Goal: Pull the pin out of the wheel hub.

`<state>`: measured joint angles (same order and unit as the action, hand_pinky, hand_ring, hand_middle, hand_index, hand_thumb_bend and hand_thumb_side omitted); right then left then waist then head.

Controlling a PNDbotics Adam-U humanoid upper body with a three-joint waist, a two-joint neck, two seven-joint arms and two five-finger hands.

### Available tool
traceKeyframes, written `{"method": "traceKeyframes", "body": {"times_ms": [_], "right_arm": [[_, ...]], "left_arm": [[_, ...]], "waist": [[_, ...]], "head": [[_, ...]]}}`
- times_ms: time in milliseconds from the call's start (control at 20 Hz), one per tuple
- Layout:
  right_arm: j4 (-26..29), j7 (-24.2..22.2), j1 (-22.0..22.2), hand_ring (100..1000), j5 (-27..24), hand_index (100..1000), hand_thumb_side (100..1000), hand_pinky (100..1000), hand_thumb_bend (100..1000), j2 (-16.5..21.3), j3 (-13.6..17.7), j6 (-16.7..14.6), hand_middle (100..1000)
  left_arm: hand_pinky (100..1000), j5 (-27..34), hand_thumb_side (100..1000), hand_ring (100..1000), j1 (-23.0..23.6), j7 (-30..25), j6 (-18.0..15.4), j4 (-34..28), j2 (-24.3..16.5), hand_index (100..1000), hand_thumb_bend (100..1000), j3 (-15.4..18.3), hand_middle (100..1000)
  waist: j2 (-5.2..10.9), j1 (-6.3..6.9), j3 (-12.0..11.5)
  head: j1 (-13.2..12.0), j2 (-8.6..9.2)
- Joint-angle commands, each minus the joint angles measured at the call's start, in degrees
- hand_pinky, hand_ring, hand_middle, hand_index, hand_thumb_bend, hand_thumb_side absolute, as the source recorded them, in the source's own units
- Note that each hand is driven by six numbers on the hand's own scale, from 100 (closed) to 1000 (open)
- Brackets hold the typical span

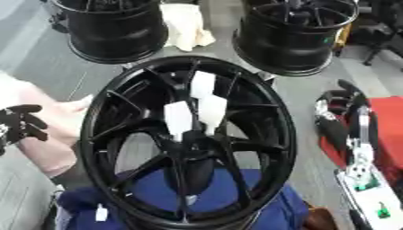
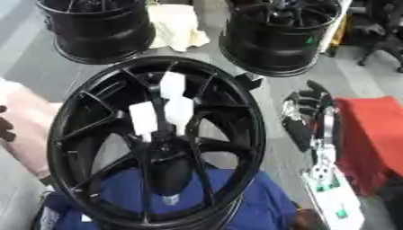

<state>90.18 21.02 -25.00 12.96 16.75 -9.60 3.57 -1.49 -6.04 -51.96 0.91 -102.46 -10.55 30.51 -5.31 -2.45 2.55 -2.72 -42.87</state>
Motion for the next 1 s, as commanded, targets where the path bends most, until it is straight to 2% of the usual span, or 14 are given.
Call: {"method": "traceKeyframes", "body": {"times_ms": [50, 250, 500, 600, 750, 1000], "right_arm": [[3.32, -8.83, -6.24, 750, 1.83, 890, 320, 710, 135, 7.64, -1.87, 4.43, 736], [4.27, -25.1, -15.89, 809, -0.03, 929, 335, 747, 211, 14.67, -6.07, 8.56, 804], [2.0, -44.6, -28.0, 857, -6.76, 942, 406, 781, 297, 17.94, -12.03, 12.24, 854], [0.74, -50.14, -31.69, 866, -8.63, 944, 416, 787, 311, 17.75, -13.97, 13.77, 861], [-1.28, -55.91, -35.75, 878, -10.05, 950, 423, 794, 329, 15.89, -16.35, 15.38, 875], [-7.12, -64.46, -40.22, 896, -7.84, 968, 424, 811, 344, 10.88, -19.83, 16.48, 909]], "left_arm": [[752, 0.19, 765, 593, -0.1, 0.0, 0.08, -1.12, -1.05, 861, 100, -0.43, 602], [752, 0.02, 766, 593, 0.12, 0.0, 0.17, -1.13, -1.26, 862, 100, -0.71, 602], [751, -0.15, 766, 593, 0.32, 0.0, 0.29, -1.2, -1.49, 862, 100, -0.99, 601], [751, -0.27, 766, 593, 0.46, 0.0, 0.34, -1.23, -1.59, 862, 100, -1.02, 601], [751, -0.35, 766, 593, 0.48, 0.0, 0.38, -1.26, -1.72, 862, 100, -1.14, 601], [751, -0.36, 766, 593, 0.3, 0.0, 0.42, -1.34, -1.86, 862, 100, -1.44, 600]], "waist": [[1.02, -0.13, -0.33], [1.39, -0.52, -0.69], [1.75, -1.0, -1.01], [1.85, -1.18, -1.05], [1.96, -1.4, -1.19], [1.84, -1.6, -1.73]], "head": [[0.27, -0.48], [0.33, -0.78], [0.43, -1.03], [0.39, -1.1], [0.48, -1.04], [1.06, -0.61]]}}
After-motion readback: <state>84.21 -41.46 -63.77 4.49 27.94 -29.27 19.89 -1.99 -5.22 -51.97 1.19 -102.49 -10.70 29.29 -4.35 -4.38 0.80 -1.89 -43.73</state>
